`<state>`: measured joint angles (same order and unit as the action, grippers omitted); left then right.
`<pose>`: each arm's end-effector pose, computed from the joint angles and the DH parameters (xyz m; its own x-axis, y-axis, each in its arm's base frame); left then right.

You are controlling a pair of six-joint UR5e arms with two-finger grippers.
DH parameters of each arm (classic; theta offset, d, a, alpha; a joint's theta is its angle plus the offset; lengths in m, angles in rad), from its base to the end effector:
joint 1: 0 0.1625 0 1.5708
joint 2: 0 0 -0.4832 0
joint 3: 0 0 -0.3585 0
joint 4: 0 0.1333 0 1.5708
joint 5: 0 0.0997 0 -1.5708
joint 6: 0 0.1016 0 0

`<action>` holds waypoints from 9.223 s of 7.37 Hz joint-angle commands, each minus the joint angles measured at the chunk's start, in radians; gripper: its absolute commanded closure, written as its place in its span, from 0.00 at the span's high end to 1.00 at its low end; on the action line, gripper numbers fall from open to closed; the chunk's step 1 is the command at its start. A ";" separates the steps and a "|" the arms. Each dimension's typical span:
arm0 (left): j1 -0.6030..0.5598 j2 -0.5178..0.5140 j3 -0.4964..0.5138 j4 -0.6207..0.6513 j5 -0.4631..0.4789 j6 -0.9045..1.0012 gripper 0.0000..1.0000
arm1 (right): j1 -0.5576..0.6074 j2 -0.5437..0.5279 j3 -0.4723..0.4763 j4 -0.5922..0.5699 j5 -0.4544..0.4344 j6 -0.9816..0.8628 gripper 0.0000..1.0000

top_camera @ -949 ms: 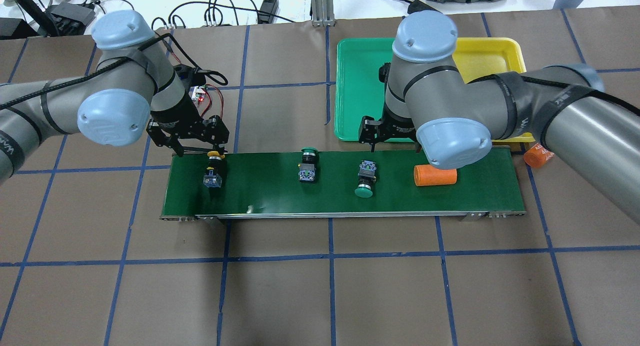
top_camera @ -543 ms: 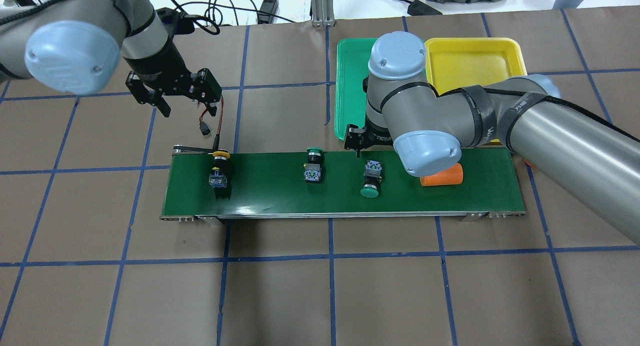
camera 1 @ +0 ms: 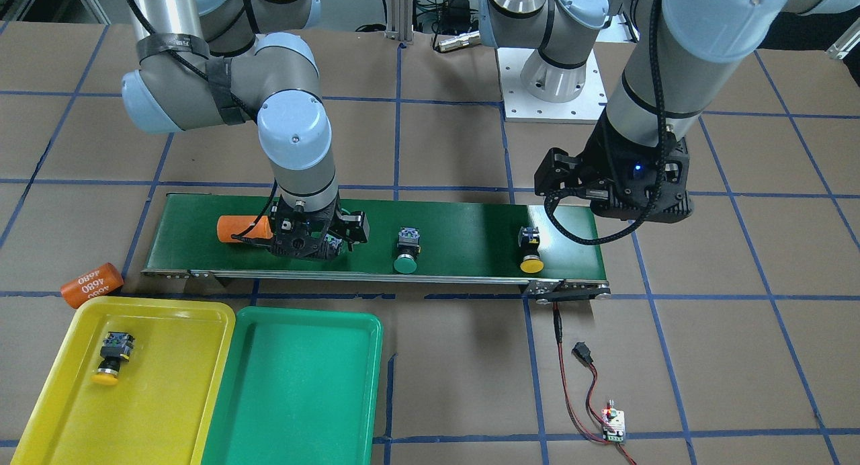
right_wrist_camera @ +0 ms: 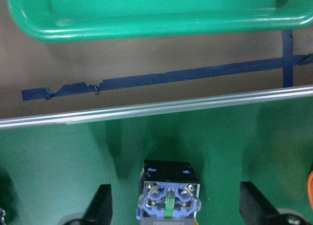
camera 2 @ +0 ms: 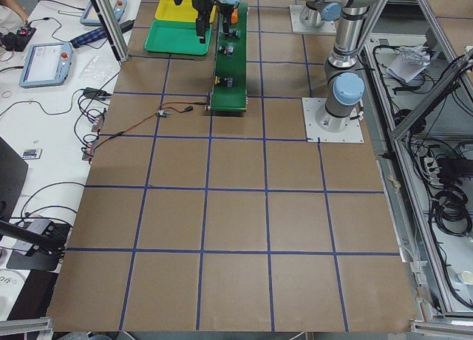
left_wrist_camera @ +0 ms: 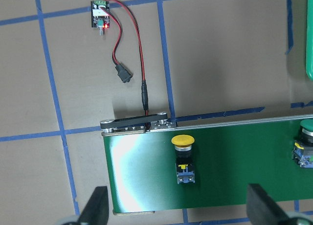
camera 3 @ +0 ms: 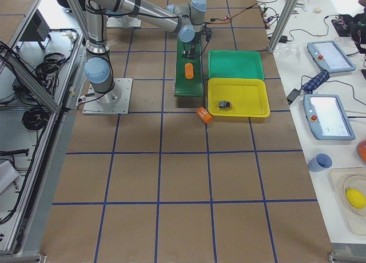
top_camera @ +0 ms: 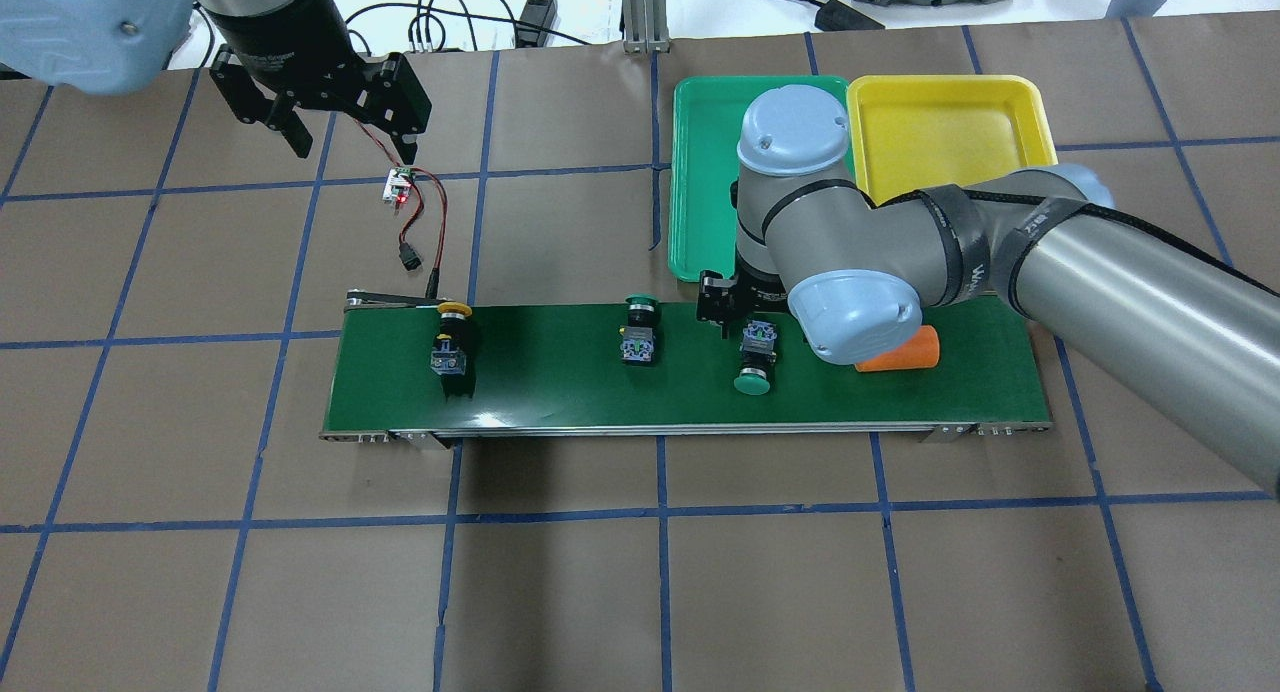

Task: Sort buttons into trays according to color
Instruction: 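Grasp green button with right gripper and place it in the green tray, then move right gripper back to belt and grasp the second green button, then carry the green button into the green tray and open right gripper, then reach right gripper down to the belt and grasp the yellow button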

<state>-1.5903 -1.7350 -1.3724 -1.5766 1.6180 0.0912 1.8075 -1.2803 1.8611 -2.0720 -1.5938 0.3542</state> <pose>-0.1390 -0.5372 0.5528 -0.9928 0.1091 -0.0496 0.1104 0.9936 -0.0240 0.2515 -0.4840 0.3196 -0.9922 0.1146 0.0491 0.1177 0.9908 0.0666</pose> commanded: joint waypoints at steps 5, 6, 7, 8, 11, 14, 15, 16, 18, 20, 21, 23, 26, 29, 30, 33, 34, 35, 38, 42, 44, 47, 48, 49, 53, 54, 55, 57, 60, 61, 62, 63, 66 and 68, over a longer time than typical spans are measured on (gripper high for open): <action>0.006 0.003 0.030 -0.058 -0.013 -0.013 1.00 | -0.026 -0.020 -0.068 0.078 -0.014 -0.003 0.00; 0.006 -0.011 0.051 -0.074 -0.013 -0.013 1.00 | -0.069 -0.017 -0.121 0.070 -0.014 -0.020 0.00; 0.006 -0.021 0.065 -0.098 -0.015 -0.042 1.00 | -0.124 0.004 -0.190 0.064 -0.005 -0.030 0.00; -0.002 -0.028 0.070 -0.098 -0.013 -0.082 1.00 | -0.158 0.063 -0.229 0.025 -0.005 -0.120 0.00; 0.006 -0.029 0.075 -0.121 -0.035 -0.090 1.00 | -0.169 0.203 -0.275 -0.145 0.008 -0.179 0.00; 0.004 -0.038 0.090 -0.140 -0.032 -0.142 1.00 | -0.169 0.248 -0.261 -0.241 0.008 -0.187 0.23; 0.004 -0.038 0.092 -0.152 -0.030 -0.143 1.00 | -0.169 0.260 -0.261 -0.243 0.008 -0.187 0.35; 0.004 -0.041 0.098 -0.167 -0.032 -0.143 1.00 | -0.168 0.269 -0.261 -0.244 0.008 -0.187 0.48; 0.004 -0.051 0.116 -0.180 -0.033 -0.143 1.00 | -0.172 0.265 -0.261 -0.240 -0.001 -0.190 1.00; -0.002 -0.048 0.107 -0.180 -0.033 -0.142 1.00 | -0.172 0.211 -0.260 -0.165 -0.002 -0.184 1.00; -0.002 -0.049 0.108 -0.180 -0.035 -0.142 1.00 | -0.171 0.150 -0.258 -0.060 0.001 -0.181 1.00; -0.003 -0.046 0.111 -0.180 -0.030 -0.142 1.00 | -0.152 0.025 -0.209 0.100 0.011 -0.169 1.00; -0.005 -0.038 0.095 -0.183 -0.026 -0.142 1.00 | -0.135 -0.115 0.028 0.086 0.035 -0.163 1.00; -0.004 -0.008 0.027 -0.133 -0.026 -0.131 1.00 | -0.128 -0.119 0.044 0.086 0.127 -0.166 1.00; -0.007 0.000 0.012 -0.122 -0.024 -0.131 1.00 | -0.122 -0.113 0.046 0.087 0.132 -0.167 1.00; -0.008 0.002 0.004 -0.123 -0.026 -0.131 1.00 | -0.100 -0.077 0.055 0.086 0.132 -0.178 1.00; -0.008 0.002 0.006 -0.122 -0.026 -0.131 1.00 | -0.100 -0.056 0.055 0.072 0.127 -0.178 1.00; -0.010 0.002 0.007 -0.123 -0.026 -0.131 1.00 | -0.102 -0.038 0.053 0.066 0.117 -0.178 1.00; -0.010 0.002 0.007 -0.123 -0.026 -0.131 1.00 | -0.117 -0.034 0.046 0.079 0.106 -0.170 0.00; -0.008 0.003 0.010 -0.122 -0.026 -0.131 1.00 | -0.120 -0.030 -0.063 0.073 0.038 -0.175 0.00; -0.010 0.003 0.010 -0.122 -0.026 -0.131 1.00 | -0.116 0.052 -0.187 0.021 0.043 -0.175 0.00; -0.010 0.003 0.010 -0.122 -0.035 -0.131 1.00 | -0.109 0.223 -0.321 -0.043 0.041 -0.178 0.00; -0.010 0.003 0.010 -0.120 -0.033 -0.131 1.00 | -0.102 0.240 -0.321 -0.071 0.040 -0.179 0.00; -0.010 0.002 0.010 -0.120 -0.030 -0.131 1.00 | -0.102 0.248 -0.319 -0.074 0.043 -0.179 0.13; -0.008 -0.003 0.021 -0.122 -0.024 -0.131 1.00 | -0.111 0.254 -0.307 -0.094 0.037 -0.181 0.83; -0.008 0.000 0.019 -0.120 -0.026 -0.131 1.00 | -0.111 0.224 -0.306 -0.077 0.037 -0.179 0.84; -0.008 0.000 0.019 -0.120 -0.026 -0.133 1.00 | -0.115 0.158 -0.290 -0.024 0.035 -0.178 0.87; -0.008 0.002 0.022 -0.121 -0.026 -0.133 1.00 | -0.112 -0.006 -0.220 0.131 0.017 -0.164 1.00; -0.008 0.002 0.021 -0.120 -0.024 -0.133 1.00 | -0.116 -0.161 -0.172 0.246 0.014 -0.162 1.00; -0.008 0.002 0.022 -0.121 -0.026 -0.133 1.00 | -0.108 -0.186 -0.162 0.292 0.015 -0.161 1.00; -0.008 0.002 0.024 -0.120 -0.026 -0.133 1.00 | -0.102 -0.191 -0.122 0.296 0.026 -0.161 1.00; -0.008 0.002 0.023 -0.121 -0.026 -0.133 1.00 | -0.099 -0.192 -0.085 0.270 0.038 -0.153 1.00; -0.008 0.002 0.023 -0.121 -0.027 -0.133 1.00 | -0.047 -0.119 -0.062 0.183 0.112 -0.101 1.00; -0.008 0.002 0.024 -0.122 -0.027 -0.133 1.00 | -0.010 -0.065 -0.060 0.165 0.101 -0.090 1.00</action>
<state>-1.5984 -1.7334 -1.3489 -1.6979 1.5908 -0.0414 1.7744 -1.3806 1.7991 -1.8955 -1.4865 0.2593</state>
